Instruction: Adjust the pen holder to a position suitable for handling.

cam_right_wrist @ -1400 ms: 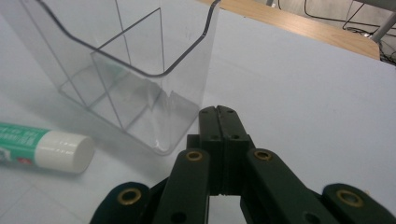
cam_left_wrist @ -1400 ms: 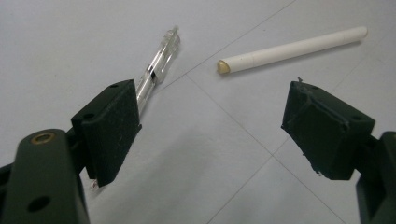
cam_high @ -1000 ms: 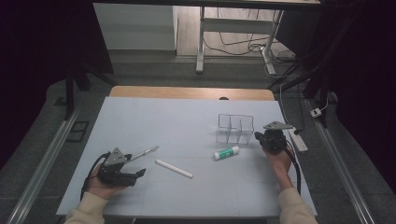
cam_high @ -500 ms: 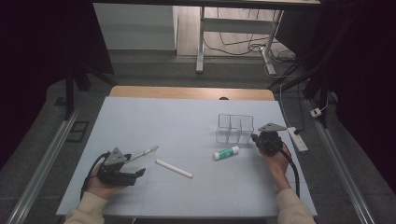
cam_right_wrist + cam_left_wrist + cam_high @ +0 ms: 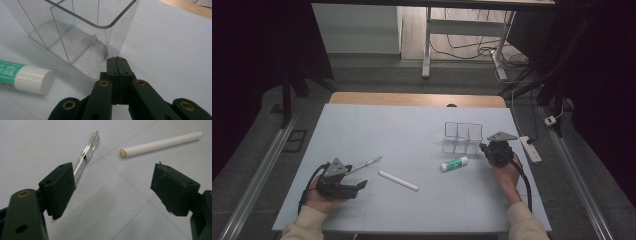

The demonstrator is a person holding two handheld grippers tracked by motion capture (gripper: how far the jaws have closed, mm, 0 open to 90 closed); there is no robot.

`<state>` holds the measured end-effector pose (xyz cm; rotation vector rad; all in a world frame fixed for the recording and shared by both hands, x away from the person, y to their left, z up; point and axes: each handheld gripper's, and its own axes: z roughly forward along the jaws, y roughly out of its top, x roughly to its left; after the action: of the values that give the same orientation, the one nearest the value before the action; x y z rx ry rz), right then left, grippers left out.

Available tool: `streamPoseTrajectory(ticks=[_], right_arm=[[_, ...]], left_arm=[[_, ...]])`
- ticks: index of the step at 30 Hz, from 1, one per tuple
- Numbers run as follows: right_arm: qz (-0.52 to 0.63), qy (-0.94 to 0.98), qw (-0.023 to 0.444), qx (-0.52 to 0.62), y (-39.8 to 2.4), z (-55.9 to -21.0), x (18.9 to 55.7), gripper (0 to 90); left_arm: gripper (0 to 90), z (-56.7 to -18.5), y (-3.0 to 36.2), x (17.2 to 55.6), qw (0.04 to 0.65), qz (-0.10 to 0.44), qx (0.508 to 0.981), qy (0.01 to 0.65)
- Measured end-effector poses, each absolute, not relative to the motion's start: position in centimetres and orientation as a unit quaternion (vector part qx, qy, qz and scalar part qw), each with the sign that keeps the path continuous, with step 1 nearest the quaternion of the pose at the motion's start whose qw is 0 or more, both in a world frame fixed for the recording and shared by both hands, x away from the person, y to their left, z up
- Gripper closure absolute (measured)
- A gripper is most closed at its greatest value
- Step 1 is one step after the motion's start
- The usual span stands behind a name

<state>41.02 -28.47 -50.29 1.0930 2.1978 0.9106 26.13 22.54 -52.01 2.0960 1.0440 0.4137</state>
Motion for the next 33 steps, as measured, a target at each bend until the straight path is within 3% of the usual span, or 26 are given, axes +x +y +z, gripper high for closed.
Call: streamPoseTrajectory(ticks=[33], right_arm=[[0.332, 0.825, 0.257, 0.378, -25.7, -50.3, 41.4, 88.7]], left_arm=[[19.8, -52.1, 22.5, 26.2, 0.370, 0.160, 0.820, 0.407]])
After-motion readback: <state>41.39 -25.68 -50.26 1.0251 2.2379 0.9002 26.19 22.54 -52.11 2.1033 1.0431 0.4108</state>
